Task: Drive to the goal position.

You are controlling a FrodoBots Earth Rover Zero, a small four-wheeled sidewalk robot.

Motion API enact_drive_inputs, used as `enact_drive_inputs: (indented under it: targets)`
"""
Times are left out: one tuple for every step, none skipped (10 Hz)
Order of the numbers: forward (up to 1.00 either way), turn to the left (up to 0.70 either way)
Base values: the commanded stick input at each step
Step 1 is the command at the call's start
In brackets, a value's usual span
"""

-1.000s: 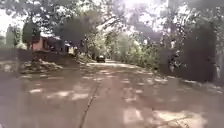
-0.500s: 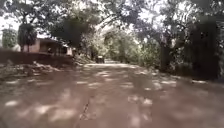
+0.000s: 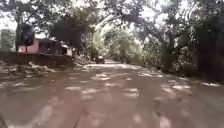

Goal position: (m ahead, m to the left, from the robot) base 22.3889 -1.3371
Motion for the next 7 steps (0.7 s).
enact_drive_inputs:
  targets:
    - [1.00,0.00]
    - [1.00,0.00]
    - [1.00,0.00]
    - [1.00,0.00]
    - [1.00,0.00]
    - [1.00,0.00]
    - [1.00,0.00]
